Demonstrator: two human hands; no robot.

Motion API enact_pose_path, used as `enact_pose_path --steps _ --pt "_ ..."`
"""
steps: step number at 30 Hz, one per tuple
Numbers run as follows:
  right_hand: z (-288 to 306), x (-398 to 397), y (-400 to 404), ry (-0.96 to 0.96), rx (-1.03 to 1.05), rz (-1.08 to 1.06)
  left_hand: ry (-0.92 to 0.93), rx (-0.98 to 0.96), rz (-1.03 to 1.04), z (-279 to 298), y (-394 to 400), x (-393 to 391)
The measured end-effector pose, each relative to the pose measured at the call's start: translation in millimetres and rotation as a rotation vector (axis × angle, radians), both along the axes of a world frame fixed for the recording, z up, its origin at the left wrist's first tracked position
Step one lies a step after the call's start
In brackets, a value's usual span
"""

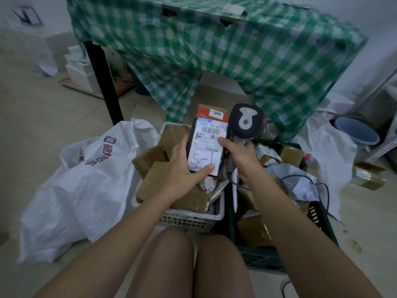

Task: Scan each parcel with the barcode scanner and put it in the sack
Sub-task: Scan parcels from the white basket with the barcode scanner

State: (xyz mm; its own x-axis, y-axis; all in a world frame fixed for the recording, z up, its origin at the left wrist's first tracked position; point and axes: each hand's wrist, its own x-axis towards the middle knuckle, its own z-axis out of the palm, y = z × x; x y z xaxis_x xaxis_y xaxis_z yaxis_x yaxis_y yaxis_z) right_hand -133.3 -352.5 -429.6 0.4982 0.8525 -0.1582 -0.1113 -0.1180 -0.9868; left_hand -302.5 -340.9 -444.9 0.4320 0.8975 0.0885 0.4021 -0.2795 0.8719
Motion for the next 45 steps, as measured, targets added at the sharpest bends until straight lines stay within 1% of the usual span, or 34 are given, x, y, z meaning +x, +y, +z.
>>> enact_pose_path --steps 2,4,8,11,14,17,20,22,25,29,35,40,45 --pt "10 -3 -6 -0.015 0.006 0.070 -0.114 -0.121 -0.009 5 -7 -2" --pt "14 -6 -11 -0.046 -0.006 0.136 -0.202 -0.281 0.022 5 -6 -1" --pt "14 -4 -16 -0.075 -0.054 0.193 -0.386 -0.557 0.067 -6 14 -2" --pt "11 3 -13 -0.094 -0.091 0.224 -0.385 -0.674 -0.019 -15 26 -8" --pt "10 12 -9 -0.146 -0.102 0.164 -0.355 -0.657 -0.017 -26 41 -14" --pt "7 21 -9 -0.258 -0.088 0.118 -0.363 -0.660 0.079 -38 62 -18" --pt "1 26 -14 -0.323 -0.073 0.101 -0.385 -0.657 0.151 -46 75 -16" --pt "-1 25 -18 -0.337 -0.098 0.123 -0.391 -0.644 0.194 -50 81 -14" --pt "-7 23 -28 -0.341 -0.169 0.211 -0.402 -0.634 0.251 -57 87 -10" --pt "-10 14 -41 -0.301 -0.192 0.271 -0.439 -0.655 0.260 -64 88 -8" --pt "-10 6 -56 -0.314 -0.122 0.357 -0.445 -0.685 0.250 -64 78 -4" --pt "-12 7 -63 -0.418 -0.135 0.332 -0.447 -0.685 0.244 -63 76 0" --pt "-13 9 -64 -0.416 -0.135 0.310 -0.436 -0.671 0.227 -63 77 0"
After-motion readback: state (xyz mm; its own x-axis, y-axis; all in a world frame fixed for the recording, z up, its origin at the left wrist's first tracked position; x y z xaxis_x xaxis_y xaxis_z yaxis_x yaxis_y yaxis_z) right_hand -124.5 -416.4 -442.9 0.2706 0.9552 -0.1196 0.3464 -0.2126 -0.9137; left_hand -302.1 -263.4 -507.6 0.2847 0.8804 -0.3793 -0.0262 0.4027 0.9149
